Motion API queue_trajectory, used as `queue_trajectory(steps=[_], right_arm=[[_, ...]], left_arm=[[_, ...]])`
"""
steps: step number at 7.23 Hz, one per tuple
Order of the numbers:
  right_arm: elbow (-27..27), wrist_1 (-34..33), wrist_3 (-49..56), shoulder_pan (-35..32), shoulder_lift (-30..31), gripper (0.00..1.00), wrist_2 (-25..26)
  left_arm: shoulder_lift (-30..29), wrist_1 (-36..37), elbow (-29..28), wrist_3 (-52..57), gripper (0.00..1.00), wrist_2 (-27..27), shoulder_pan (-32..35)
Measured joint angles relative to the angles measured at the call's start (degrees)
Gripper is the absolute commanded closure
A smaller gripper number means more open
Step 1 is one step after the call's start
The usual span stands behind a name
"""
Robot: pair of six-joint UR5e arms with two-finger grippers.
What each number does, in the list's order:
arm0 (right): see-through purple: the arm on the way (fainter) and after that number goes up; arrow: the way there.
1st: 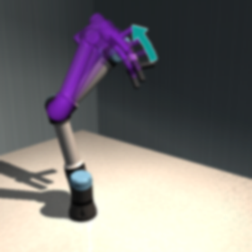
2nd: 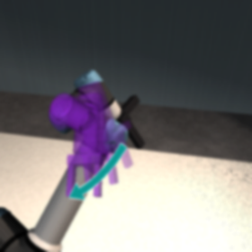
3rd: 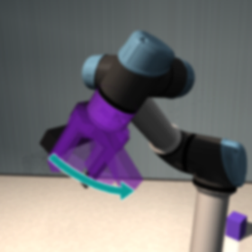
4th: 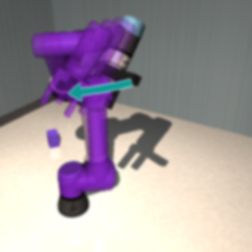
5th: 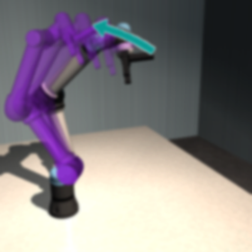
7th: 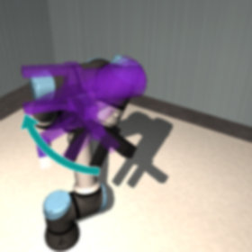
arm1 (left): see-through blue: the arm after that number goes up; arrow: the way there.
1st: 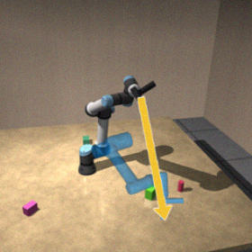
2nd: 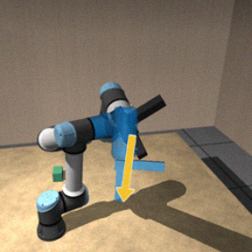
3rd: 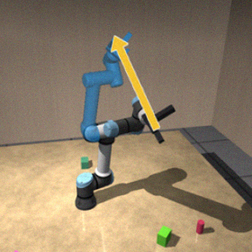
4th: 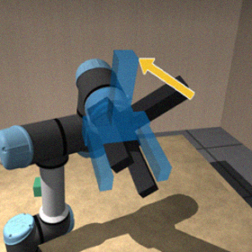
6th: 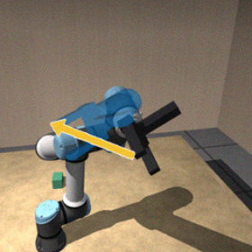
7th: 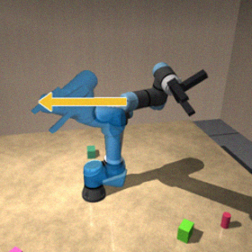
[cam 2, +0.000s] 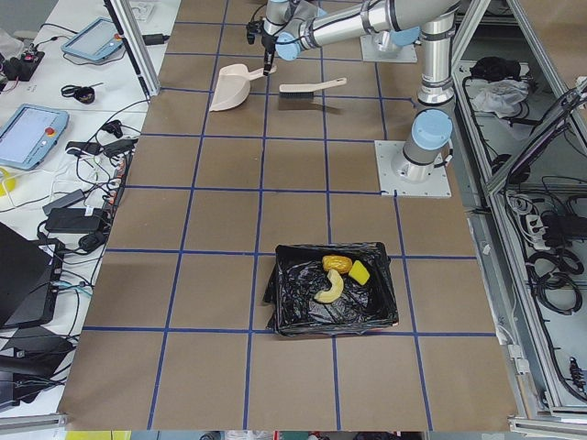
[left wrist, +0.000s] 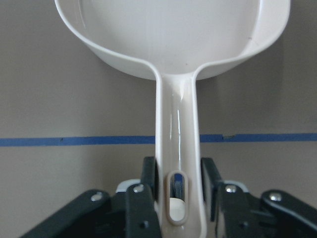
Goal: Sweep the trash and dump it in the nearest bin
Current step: 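Lower the dustpan onto the table beyond the brush and open the left gripper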
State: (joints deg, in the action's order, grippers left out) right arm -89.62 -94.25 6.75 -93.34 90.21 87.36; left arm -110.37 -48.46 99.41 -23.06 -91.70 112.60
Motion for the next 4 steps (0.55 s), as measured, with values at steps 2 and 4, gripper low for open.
queue_trajectory(steps=[2,4], right_arm=[[0.0,0.0,0.0,0.0,0.0,0.00,0.2],[0.0,0.0,0.0,0.0,0.0,0.00,0.3]], left_arm=[[-0.6,-0.3,-0.1,-1.3,1.00,0.3,0.7],[-0.7,-0.3,-0.1,-0.6,1.00,0.5,1.2]])
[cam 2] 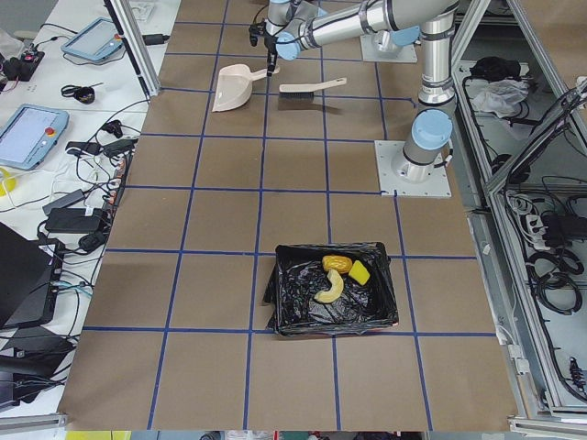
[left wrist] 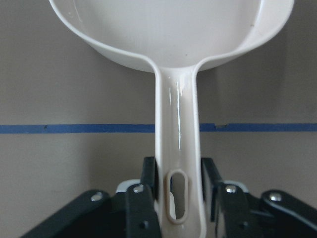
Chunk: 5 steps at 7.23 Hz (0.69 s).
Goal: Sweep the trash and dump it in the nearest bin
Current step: 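Lower the dustpan onto the table beyond the brush and open the left gripper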
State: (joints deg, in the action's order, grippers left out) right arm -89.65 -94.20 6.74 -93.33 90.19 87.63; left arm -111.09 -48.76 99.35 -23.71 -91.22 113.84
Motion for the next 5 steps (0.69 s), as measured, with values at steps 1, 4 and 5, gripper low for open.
queue_trajectory(steps=[1,4,5], right_arm=[[0.0,0.0,0.0,0.0,0.0,0.00,0.0],[-0.1,0.0,0.0,0.0,0.0,0.00,0.1],[-0.1,0.1,-0.1,0.0,0.0,0.00,0.1]], left_arm=[[-0.1,0.0,0.0,1.1,1.00,0.1,0.2],[-0.1,0.0,0.0,6.4,0.00,0.2,0.4],[-0.1,-0.1,0.0,6.6,0.00,0.2,0.5]])
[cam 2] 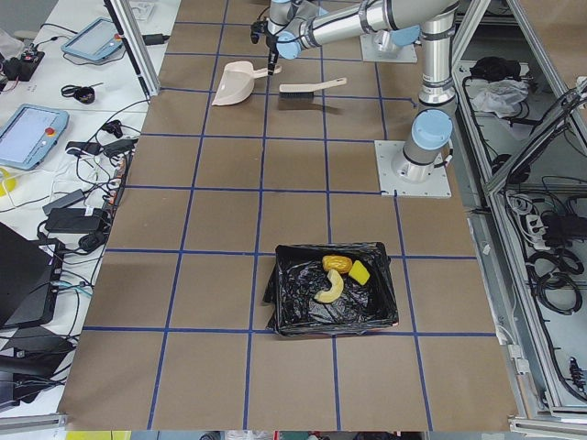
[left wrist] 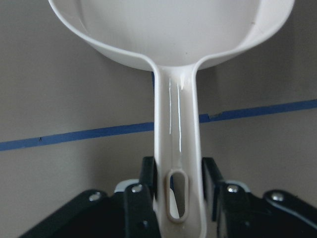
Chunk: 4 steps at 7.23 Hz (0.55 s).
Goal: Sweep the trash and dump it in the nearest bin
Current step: 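Lower the dustpan onto the table beyond the brush and open the left gripper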
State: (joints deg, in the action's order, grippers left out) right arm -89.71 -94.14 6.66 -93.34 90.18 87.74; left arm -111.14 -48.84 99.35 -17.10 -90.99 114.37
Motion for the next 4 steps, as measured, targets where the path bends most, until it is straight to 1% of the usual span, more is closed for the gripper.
queue_trajectory(steps=[2,4], right_arm=[[0.0,0.0,-0.3,0.0,0.0,0.00,-0.2],[0.0,-0.1,-0.2,0.0,-0.1,0.00,-0.3]], left_arm=[[0.9,-2.6,-0.1,-0.5,0.00,0.7,0.1],[2.2,-7.3,-0.8,-0.6,0.00,1.0,-1.1]])
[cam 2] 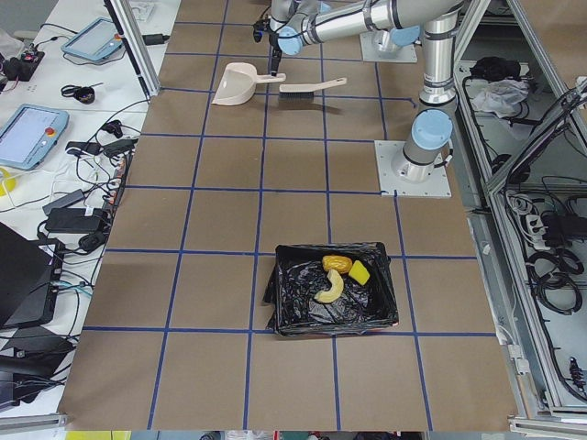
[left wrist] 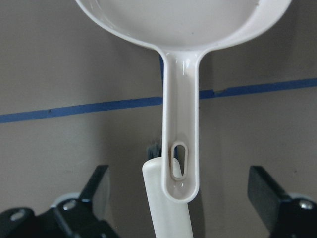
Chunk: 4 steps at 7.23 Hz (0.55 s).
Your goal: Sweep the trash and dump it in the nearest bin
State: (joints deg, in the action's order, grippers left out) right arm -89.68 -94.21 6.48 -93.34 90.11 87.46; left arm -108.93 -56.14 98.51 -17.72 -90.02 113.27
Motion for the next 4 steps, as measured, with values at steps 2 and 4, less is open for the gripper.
queue_trajectory(steps=[2,4], right_arm=[[0.0,0.0,-0.1,0.0,0.0,0.00,0.0],[0.0,0.0,-0.4,0.0,0.0,0.00,-0.1]], left_arm=[[2.5,-6.3,-1.9,0.7,0.00,0.1,-5.4],[6.8,-17.5,-5.3,4.2,0.00,1.0,-12.6]])
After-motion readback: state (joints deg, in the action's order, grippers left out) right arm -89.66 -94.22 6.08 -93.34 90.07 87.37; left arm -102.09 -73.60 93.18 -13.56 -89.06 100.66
